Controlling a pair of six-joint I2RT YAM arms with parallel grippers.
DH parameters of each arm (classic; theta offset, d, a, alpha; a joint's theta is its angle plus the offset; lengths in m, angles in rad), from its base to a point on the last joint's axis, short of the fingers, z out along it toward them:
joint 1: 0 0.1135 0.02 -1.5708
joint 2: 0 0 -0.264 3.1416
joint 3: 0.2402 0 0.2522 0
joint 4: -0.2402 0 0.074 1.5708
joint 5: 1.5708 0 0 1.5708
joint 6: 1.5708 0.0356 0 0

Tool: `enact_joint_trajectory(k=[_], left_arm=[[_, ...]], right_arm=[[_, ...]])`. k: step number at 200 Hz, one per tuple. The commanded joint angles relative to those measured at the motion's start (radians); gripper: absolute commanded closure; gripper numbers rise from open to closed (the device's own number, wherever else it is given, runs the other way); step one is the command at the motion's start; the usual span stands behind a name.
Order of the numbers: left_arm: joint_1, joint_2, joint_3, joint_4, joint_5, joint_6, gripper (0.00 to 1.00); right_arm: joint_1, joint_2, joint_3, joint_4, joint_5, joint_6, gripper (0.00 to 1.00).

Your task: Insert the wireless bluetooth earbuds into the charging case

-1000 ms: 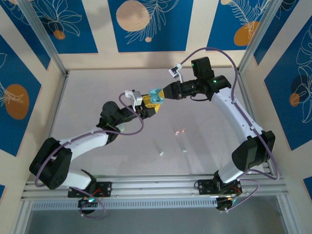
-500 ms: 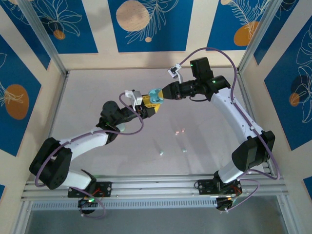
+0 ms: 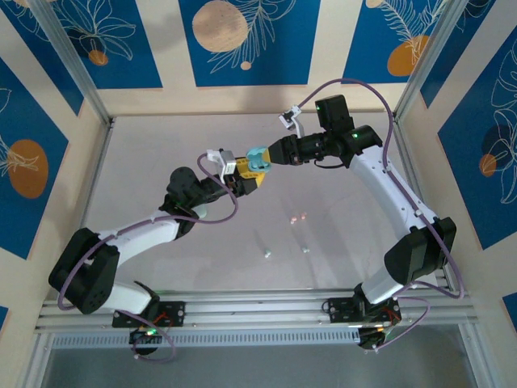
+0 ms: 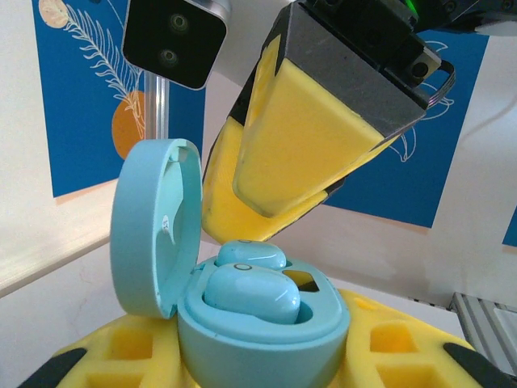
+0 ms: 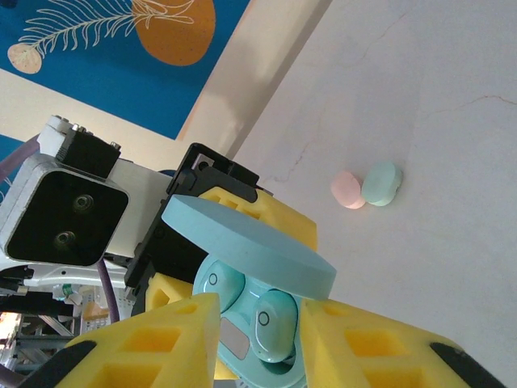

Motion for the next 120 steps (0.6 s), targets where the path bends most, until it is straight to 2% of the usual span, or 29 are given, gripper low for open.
enact_joint_trajectory(k=[1, 40, 72, 120], left_arm=[[0.002, -0.025, 0.036, 0.071, 0.036, 0.006, 0.77], [0.003, -0.033, 0.036, 0.049, 0.036, 0.024, 0.77], [0.003, -0.043, 0.028, 0.024, 0.024, 0.06, 0.77], [0.004, -0.035, 0.036, -0.007, 0.052, 0.086, 0.77]], right_arm=[[-0.005, -0.01, 0.02, -0.023, 0.035, 0.005, 0.66], [-0.024, -0.036, 0.028, -0.015, 0.009, 0.015, 0.64], [-0.052, -0.104, -0.036, 0.107, -0.013, 0.07, 0.62], [-0.066, -0.106, -0.119, 0.319, 0.024, 0.33, 0.61]])
